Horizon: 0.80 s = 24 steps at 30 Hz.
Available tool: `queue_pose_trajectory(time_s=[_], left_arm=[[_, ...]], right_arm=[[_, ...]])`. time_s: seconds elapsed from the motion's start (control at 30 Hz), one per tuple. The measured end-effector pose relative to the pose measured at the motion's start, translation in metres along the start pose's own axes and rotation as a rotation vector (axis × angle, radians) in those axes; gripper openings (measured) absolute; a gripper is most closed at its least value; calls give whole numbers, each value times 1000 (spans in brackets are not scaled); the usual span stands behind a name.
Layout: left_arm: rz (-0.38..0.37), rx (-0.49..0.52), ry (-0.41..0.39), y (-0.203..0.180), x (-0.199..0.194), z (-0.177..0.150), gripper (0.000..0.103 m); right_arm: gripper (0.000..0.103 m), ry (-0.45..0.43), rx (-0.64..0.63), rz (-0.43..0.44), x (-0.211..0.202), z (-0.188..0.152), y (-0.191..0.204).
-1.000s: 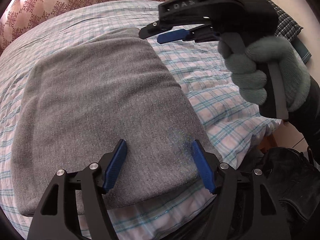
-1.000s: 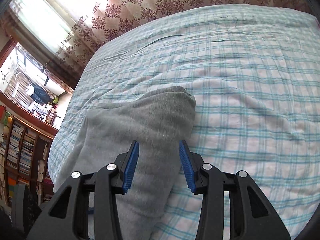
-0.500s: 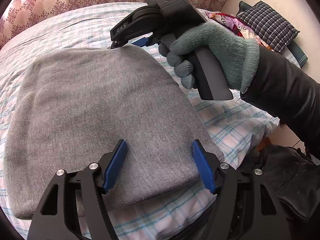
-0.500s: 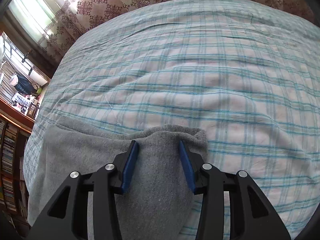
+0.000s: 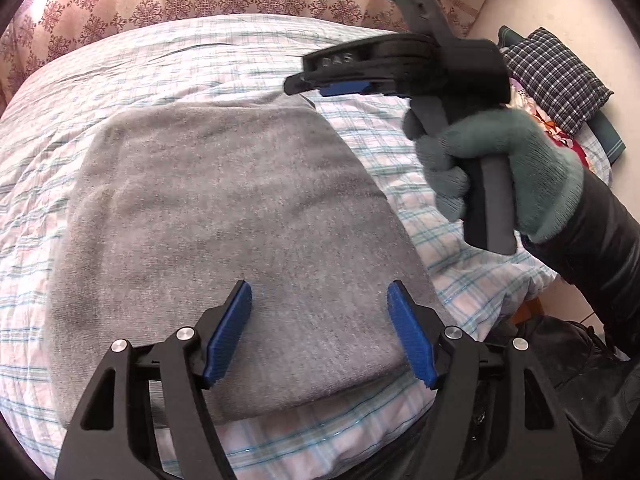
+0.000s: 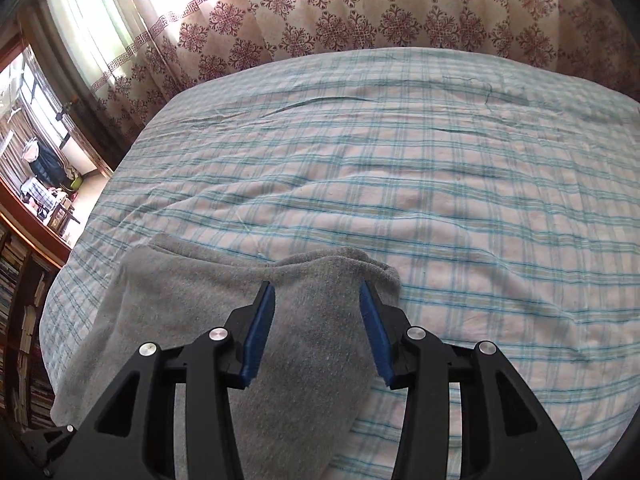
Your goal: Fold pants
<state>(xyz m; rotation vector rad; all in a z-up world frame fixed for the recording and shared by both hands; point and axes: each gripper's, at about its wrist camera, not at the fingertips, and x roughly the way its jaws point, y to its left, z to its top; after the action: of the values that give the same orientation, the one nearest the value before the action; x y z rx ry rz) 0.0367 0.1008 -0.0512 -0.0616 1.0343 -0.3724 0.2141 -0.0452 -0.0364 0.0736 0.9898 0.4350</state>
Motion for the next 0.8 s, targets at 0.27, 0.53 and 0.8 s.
queue_pose_trajectory(time_s=[0.27,0.53,0.8], left_arm=[[161,-13,-26,19,-13,-6,72],[222,5,-26,20,-16,-17,72],[171,-50,-10,28,-11,-28,72]], right_arm=[[53,14,-15,34,-29,-41,6],[53,54,-102,17,-43,-79,22],[55,123,-107,20,-37,-106,22]])
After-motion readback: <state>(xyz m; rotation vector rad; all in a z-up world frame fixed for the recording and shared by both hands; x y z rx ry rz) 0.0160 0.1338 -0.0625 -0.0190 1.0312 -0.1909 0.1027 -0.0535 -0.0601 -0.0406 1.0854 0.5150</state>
